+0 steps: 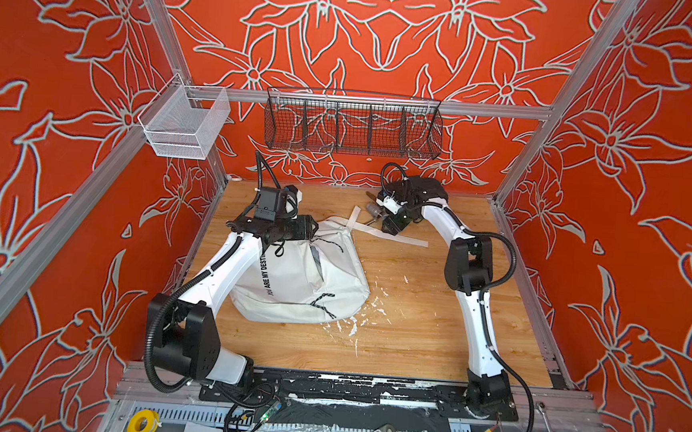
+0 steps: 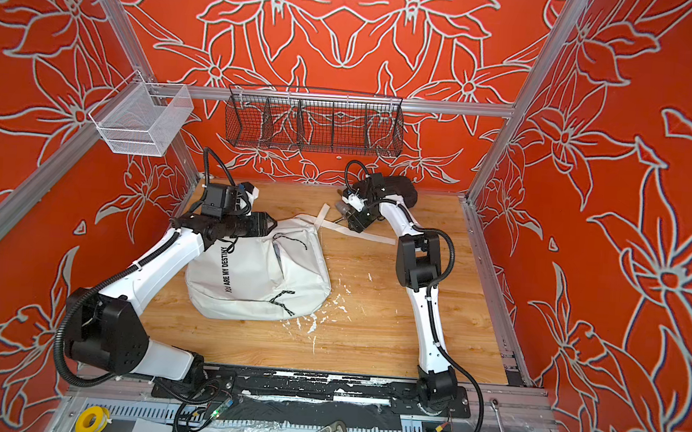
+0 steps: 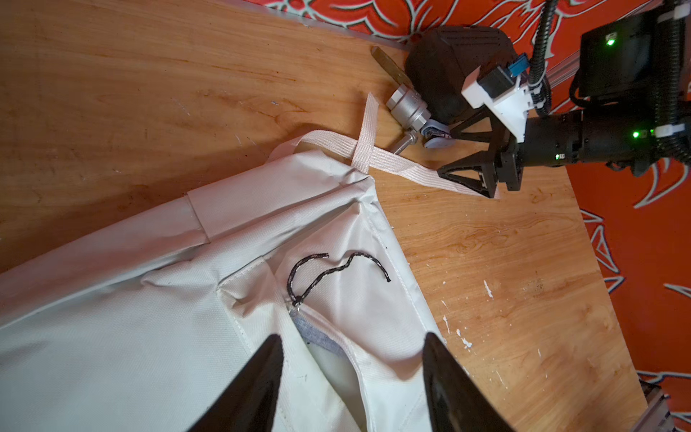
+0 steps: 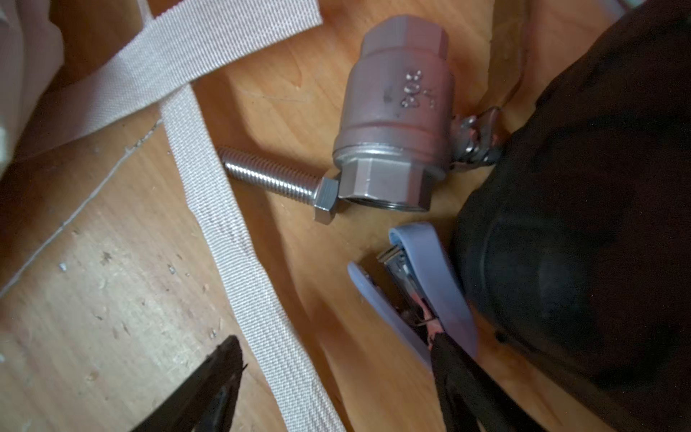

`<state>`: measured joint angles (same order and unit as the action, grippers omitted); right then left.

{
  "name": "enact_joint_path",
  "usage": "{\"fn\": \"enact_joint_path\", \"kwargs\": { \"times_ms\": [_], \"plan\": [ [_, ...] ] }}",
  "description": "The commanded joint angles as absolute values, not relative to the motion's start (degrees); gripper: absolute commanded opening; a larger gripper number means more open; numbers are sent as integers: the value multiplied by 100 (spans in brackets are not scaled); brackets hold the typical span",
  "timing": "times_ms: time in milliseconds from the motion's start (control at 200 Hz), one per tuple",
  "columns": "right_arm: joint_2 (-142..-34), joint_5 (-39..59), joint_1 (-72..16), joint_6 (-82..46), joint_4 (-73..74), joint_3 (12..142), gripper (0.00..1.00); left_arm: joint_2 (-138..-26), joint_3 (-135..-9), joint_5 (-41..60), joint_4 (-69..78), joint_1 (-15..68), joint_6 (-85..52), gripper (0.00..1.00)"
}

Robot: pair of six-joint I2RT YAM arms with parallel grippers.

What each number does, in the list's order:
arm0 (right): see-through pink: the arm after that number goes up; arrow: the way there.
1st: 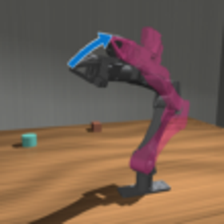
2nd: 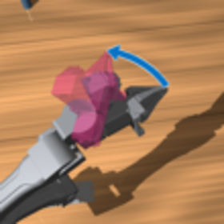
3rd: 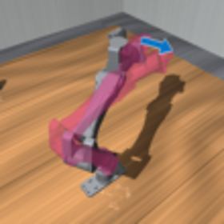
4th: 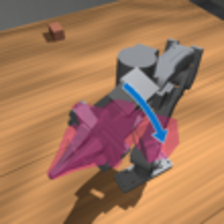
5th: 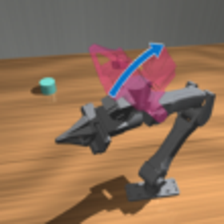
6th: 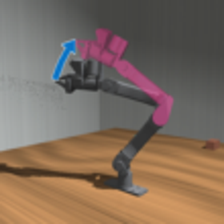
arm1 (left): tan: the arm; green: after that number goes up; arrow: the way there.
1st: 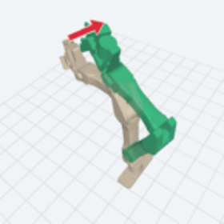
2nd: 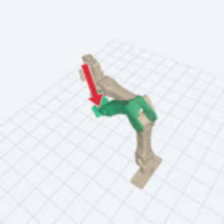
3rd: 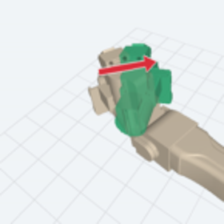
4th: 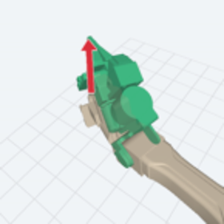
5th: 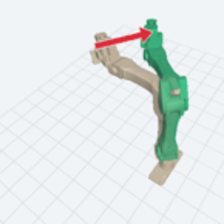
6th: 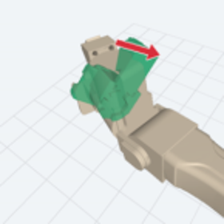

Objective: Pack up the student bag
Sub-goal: 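Move the right gripper toward the metal valve while left holds the pocket, then grasp the lavender stapler beside the black case with the right gripper and lift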

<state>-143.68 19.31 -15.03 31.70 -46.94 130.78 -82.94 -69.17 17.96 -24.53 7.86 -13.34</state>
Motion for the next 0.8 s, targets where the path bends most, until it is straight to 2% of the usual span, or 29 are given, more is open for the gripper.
{"fn": "enact_joint_path", "kwargs": {
  "times_ms": [0,320,505,630,796],
  "plan": [
    [-14441,2301,-1476,3269,-5192,13147,78,-8432,-7051,1948,-2531,765,-1389,60],
    [-13854,3024,-1473,3370,-6032,12483,68,-8600,-6979,2148,-2435,765,-1482,60],
    [-13163,2798,-1419,3278,-4657,11605,70,-8546,-6847,2256,-2303,765,-1547,61],
    [-13415,2770,-1420,3219,-4337,11995,71,-8498,-6830,2286,-2346,765,-1546,61],
    [-14301,2639,-1418,3044,-4681,13298,71,-8315,-6675,2210,-2364,762,-1503,61]
  ]
}}
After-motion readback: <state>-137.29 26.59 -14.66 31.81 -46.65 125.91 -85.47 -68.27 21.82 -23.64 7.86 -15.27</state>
